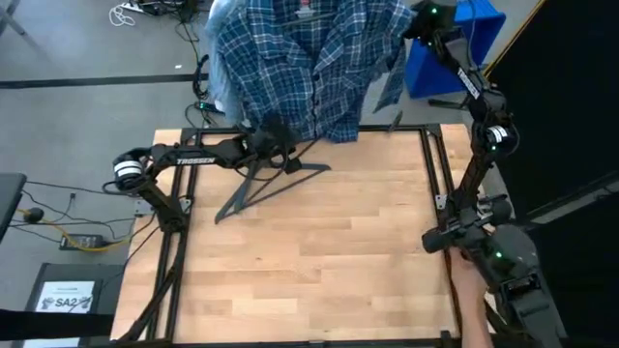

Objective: Hang clothes
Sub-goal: Hang the blue shirt on the hanging rack

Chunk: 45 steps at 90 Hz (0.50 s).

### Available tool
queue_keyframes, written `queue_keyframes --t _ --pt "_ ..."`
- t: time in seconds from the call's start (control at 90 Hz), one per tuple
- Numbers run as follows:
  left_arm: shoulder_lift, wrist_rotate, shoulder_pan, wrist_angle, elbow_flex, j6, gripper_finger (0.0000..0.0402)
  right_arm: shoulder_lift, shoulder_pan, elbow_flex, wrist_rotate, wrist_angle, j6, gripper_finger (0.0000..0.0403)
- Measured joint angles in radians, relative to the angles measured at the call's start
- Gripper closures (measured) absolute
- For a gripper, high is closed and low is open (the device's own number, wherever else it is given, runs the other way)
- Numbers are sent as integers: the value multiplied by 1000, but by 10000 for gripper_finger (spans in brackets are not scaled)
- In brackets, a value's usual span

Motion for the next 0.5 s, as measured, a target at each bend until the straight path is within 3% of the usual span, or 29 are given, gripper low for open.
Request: queue_keyframes --t 0.278,0.378,0.5 --pt "-5 0 0 -5 0 11 383 -60 19 -10 -134 -214 -7 396" --pt "-25 -1 0 -2 0 35 382 -132 41 -102 -167 -219 -9 399" --pt "-35 -2 0 8 1 37 382 -253 81 -279 -129 -89 -6 400"
